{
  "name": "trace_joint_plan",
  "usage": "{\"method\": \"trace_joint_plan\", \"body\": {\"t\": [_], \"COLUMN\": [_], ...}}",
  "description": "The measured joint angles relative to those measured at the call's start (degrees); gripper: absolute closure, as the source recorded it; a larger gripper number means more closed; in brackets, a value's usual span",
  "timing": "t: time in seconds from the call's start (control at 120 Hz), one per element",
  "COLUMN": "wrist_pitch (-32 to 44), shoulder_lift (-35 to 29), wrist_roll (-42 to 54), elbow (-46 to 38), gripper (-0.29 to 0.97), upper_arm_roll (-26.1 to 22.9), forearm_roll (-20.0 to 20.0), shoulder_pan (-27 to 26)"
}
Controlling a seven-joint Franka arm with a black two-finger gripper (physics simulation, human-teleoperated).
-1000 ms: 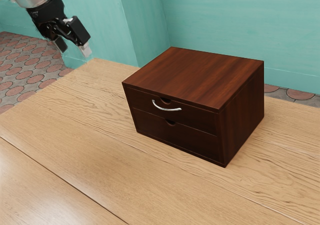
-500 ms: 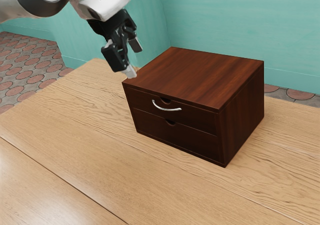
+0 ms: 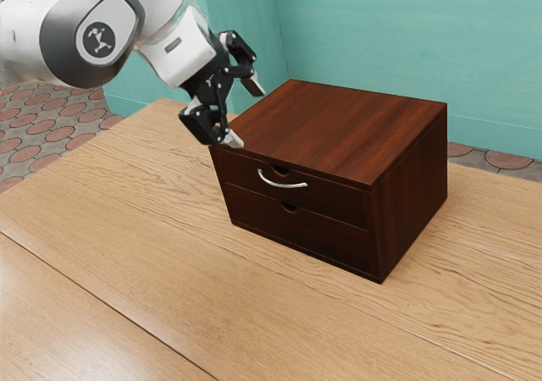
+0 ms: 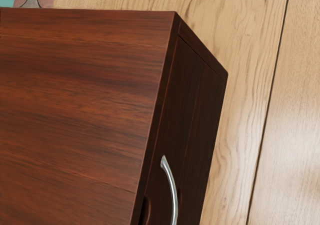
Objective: Pull the drawer handle with one arm to open the drawer
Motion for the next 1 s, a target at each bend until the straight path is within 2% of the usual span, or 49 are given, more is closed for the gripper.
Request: {"method": "trace_joint_plan", "body": {"t": [0.392, 0.633, 0.825, 1.0], "wrist_pitch": [8.7, 13.1, 17.2, 19.5], "shoulder_lift": [4.8, 4.5, 0.5, 0.5], "wrist_roll": [8.0, 10.1, 11.0, 11.5], "elbow": [-5.6, -8.9, -16.5, -17.9], "gripper": [0.03, 0.26, 0.36, 0.46], "upper_arm_roll": [1.6, 1.7, 1.6, 1.5], "forearm_roll": [-0.7, -2.9, -3.4, -4.3], "shoulder_pan": [1.5, 2.7, 2.7, 0.7]}}
